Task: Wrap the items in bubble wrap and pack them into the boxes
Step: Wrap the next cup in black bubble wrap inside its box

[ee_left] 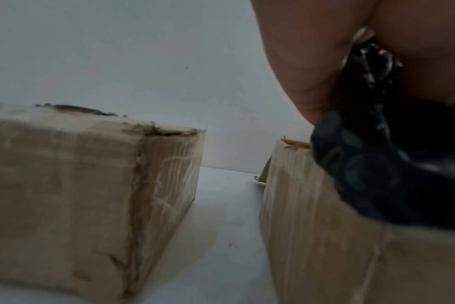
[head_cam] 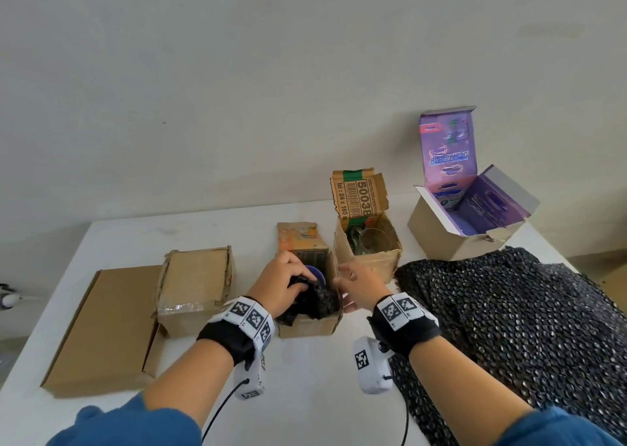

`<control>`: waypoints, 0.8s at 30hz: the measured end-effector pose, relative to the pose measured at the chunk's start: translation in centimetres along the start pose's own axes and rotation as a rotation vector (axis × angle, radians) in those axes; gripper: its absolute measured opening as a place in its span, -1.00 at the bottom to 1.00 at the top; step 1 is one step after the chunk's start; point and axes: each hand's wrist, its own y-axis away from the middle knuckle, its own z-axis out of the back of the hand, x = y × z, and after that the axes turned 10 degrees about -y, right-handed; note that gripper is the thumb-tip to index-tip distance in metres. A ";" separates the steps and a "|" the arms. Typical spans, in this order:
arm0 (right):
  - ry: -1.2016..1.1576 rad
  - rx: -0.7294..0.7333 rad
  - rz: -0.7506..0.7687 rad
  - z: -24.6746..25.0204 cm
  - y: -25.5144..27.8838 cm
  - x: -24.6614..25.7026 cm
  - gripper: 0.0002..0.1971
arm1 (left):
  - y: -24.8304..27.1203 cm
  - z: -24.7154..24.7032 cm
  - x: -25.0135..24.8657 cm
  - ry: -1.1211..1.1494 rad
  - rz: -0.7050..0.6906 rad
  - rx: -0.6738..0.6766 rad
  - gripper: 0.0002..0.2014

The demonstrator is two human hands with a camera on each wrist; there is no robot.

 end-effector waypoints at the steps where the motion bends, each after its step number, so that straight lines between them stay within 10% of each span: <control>1: -0.041 -0.001 -0.008 -0.1 0.0 -0.1 -0.53 | 0.0 -0.5 -0.1 -0.032 -0.018 0.027 -0.77; 11: -0.105 -0.013 0.004 0.2 -0.5 -0.4 -0.59 | -0.7 -2.6 -1.0 -0.313 -0.058 0.276 -0.66; 24: -0.064 -0.052 -0.013 0.1 -0.7 0.1 -0.65 | 0.6 -2.5 -1.7 -0.008 -0.069 0.291 -0.68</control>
